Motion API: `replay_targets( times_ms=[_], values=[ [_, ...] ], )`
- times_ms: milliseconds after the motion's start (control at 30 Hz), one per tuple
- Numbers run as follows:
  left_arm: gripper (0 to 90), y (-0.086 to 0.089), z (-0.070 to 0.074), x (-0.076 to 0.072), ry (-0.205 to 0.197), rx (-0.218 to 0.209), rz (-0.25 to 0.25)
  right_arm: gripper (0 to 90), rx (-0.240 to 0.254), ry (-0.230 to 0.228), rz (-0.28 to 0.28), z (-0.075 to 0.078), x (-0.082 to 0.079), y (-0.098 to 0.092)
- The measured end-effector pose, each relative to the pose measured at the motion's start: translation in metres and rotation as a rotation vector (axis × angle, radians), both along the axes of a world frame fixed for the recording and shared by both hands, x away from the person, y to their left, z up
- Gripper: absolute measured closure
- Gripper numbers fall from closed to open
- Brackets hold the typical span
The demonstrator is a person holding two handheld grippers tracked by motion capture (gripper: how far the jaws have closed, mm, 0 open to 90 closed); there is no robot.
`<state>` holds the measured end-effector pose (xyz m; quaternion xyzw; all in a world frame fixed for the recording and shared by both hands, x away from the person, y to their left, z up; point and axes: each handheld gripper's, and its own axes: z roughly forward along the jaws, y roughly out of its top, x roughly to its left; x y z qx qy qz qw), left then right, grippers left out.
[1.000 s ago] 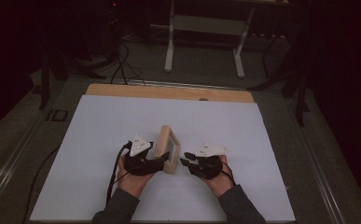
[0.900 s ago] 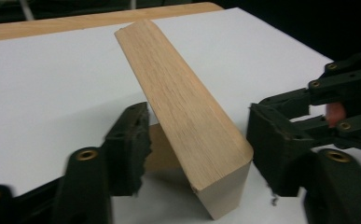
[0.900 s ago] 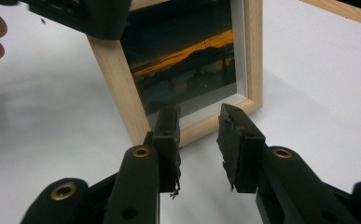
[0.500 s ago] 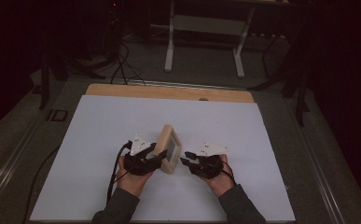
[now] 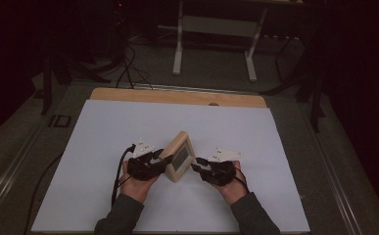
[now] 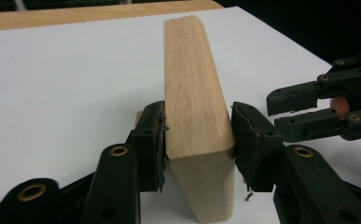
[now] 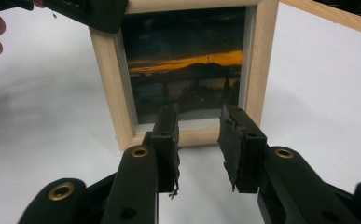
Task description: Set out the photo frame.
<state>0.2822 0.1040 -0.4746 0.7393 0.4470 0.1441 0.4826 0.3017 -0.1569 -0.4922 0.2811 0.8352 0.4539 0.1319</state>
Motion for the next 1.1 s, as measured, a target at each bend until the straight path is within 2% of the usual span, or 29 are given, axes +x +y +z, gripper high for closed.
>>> replay_targets(
  times_ms=[533, 700, 867, 1100],
  values=[
    [59.8, 0.010, -0.002, 0.012, 0.035, -0.058, -0.076, 67.0, 0.004, -0.002, -0.027, 0.002, 0.007, -0.006],
    [60.0, 0.011, -0.001, 0.014, 0.041, -0.057, -0.101, 66.6, 0.006, -0.001, -0.037, 0.004, 0.011, -0.007],
    [60.3, 0.013, -0.002, 0.018, 0.056, -0.073, -0.127, 66.5, 0.015, -0.002, -0.049, 0.005, 0.016, -0.009],
    [60.5, 0.017, -0.003, 0.025, 0.053, -0.090, -0.187, 65.5, 0.022, 0.010, -0.058, 0.006, 0.022, -0.011]
  ],
)
